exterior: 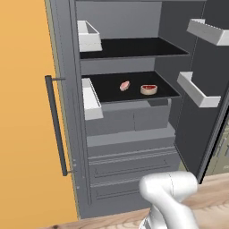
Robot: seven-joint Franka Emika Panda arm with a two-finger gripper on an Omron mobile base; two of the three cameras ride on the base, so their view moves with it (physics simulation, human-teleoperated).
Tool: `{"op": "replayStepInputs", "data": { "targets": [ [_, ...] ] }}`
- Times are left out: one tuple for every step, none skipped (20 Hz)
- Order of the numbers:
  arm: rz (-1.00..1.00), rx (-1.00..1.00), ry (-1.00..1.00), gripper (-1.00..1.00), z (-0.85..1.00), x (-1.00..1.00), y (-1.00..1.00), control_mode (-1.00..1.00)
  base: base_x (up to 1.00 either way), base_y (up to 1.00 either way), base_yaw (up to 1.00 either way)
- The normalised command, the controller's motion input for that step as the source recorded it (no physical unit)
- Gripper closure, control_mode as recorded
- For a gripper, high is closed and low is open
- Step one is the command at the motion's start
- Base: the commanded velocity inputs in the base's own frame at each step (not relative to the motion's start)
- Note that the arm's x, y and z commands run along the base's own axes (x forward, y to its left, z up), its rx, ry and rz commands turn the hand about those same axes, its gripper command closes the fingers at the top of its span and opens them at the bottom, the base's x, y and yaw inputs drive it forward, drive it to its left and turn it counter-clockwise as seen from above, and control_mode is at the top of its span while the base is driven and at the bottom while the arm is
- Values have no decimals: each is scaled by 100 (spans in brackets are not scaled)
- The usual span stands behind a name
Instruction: Place the steak on the counter behind the older steak on the same shelf of the fridge to maintain FIFO order. Close the fridge door when finished.
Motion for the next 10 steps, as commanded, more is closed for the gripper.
{"op": "replayStepInputs", "data": {
  "targets": [
    [0, 19, -23, -100, -11, 68, -81, -100, 0, 0, 0],
    [0, 19, -25, -100, -11, 69, -70, -100, 0, 0, 0],
    [0, 20, -21, -100, -14, 73, -69, -100, 0, 0, 0],
    [1, 19, -19, -100, -21, 79, -60, -100, 0, 0, 0],
    [3, 21, -16, -100, -24, 84, -52, -100, 0, 0, 0],
    [3, 20, -13, -100, -24, 86, -51, -100, 0, 0, 0],
    [3, 20, -15, -100, -22, 85, -48, -100, 0, 0, 0],
    [3, 20, -16, -100, -26, 86, -46, -100, 0, 0, 0],
    [5, 22, -16, -100, -26, 88, -45, -100, 0, 0, 0],
    [5, 23, -15, -100, -29, 87, -46, -100, 0, 0, 0]
  ]
}}
